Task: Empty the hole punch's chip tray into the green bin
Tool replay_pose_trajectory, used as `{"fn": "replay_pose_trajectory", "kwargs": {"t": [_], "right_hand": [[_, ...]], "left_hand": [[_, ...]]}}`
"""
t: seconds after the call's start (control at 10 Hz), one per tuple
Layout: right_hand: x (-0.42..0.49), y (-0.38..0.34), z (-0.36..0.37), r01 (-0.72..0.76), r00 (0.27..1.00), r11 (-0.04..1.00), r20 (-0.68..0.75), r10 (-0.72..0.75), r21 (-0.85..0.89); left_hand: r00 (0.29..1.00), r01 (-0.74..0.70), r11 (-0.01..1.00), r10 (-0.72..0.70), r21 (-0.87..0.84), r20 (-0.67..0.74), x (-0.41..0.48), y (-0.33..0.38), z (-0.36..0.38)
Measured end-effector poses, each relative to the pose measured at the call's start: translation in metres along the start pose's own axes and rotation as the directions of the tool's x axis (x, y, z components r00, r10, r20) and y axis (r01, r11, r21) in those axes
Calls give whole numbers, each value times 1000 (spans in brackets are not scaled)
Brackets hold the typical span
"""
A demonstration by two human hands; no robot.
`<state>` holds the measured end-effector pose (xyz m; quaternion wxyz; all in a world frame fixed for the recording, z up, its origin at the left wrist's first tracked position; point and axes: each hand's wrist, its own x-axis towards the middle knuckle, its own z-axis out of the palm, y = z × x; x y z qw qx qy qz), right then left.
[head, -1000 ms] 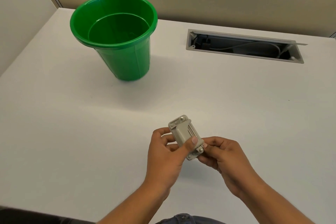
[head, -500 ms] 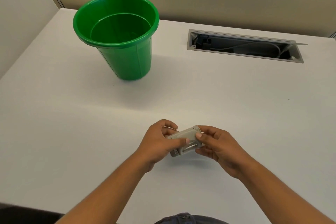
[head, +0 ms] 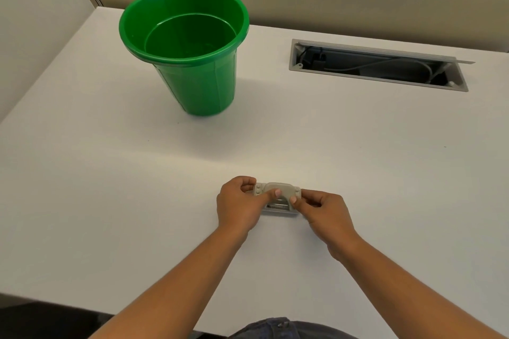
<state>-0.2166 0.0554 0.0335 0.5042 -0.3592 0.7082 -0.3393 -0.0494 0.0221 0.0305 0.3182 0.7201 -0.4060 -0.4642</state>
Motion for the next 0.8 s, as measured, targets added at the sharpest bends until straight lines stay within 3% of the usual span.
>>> {"fn": "replay_pose_trajectory", "kwargs": {"t": [0.4,0.8], "right_hand": [[12,4,7,42,993,987,-100,-58,-154],[13,9,1,64,988,989,-129,-82,-135]], "left_hand": [[999,-21,1000,21,2,28,11,-8,3],[994,-105,994,106,-36,23,10,-11,1]]}}
